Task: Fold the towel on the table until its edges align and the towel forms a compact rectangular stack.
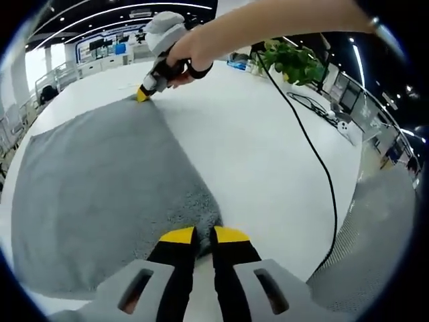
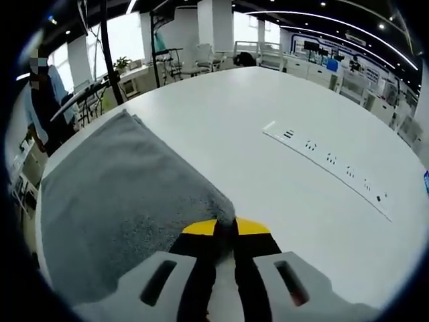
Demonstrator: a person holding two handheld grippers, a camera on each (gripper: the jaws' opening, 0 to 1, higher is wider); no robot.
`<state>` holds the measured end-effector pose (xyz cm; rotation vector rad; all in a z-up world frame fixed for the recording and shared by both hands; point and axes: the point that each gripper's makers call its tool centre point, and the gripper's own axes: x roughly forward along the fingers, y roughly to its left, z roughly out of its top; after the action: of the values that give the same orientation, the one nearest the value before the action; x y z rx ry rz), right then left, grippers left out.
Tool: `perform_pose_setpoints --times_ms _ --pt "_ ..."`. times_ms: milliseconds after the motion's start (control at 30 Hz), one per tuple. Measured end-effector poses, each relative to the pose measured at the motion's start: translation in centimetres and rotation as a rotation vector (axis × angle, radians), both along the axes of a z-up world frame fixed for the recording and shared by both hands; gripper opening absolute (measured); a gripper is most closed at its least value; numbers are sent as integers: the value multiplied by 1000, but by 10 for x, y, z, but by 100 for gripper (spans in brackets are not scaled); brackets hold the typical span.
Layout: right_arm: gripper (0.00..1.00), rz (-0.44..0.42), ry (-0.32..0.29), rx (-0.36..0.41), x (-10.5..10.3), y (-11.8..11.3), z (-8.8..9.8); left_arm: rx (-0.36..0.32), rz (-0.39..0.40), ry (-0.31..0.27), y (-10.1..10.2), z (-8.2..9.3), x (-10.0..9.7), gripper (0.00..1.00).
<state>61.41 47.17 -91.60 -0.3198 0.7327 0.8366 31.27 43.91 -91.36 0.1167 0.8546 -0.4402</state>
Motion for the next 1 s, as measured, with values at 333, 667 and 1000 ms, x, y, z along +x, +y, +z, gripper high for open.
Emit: perform_pose_setpoints --times_ms 333,667,1000 --pt "3 -118 148 256 -2 -4 6 180 -130 -35 -5 5 -1 3" --pt "3 -177 250 441 3 -21 12 312 -298 -95 -22 16 0 2" --pt "3 -217 250 427 -10 -54 11 370 -488 -118 -58 11 -2 2"
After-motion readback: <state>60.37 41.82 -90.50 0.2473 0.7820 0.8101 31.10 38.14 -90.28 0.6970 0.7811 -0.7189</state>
